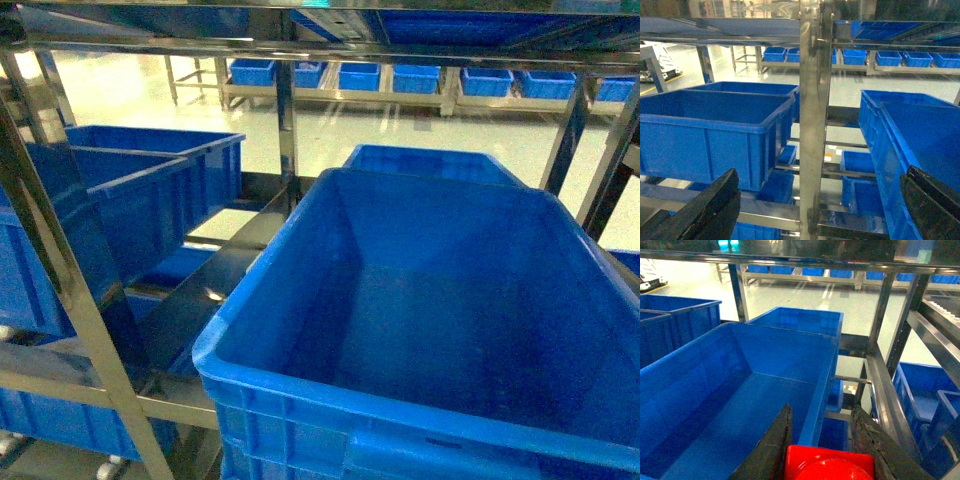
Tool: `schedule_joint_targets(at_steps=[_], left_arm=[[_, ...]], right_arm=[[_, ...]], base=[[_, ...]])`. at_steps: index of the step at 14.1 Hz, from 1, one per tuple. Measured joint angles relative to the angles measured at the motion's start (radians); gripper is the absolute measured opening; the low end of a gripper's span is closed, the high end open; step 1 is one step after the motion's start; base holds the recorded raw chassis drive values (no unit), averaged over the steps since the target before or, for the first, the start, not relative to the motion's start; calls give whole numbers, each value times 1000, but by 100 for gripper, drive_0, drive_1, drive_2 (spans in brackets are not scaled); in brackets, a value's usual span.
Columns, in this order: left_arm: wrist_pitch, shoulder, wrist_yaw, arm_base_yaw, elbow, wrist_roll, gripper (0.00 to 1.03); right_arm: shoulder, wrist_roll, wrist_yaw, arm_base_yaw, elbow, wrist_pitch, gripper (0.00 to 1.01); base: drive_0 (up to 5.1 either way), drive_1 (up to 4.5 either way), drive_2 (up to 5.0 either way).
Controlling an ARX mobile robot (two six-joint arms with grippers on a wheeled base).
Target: Pick red block from blue box to shelf
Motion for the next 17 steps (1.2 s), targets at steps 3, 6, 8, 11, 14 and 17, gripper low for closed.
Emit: schedule_joint_targets(at_steps=[3,6,8,11,14,17], left_arm=[[-4,0,0,0,0,0,98],[-4,0,-3,1,0,0,98],[-4,0,1,-1,0,0,98],[-5,0,1,0,0,0,98],[-5,0,0,1,0,0,98],[-8,0,-6,0,0,0,98]], right_arm=[[0,0,0,0,0,-1,28],[0,0,0,0,0,0,28],[0,0,3,0,0,-1,28],[0,0,3,0,0,-1,28],[0,0,3,0,0,-1,28],[0,0,-8,1,1,4,28]], base=[[-14,-14,-14],[-183,-183,-183],[-97,-97,-97],[-329,168,168],[-481,265,265],[0,0,0]])
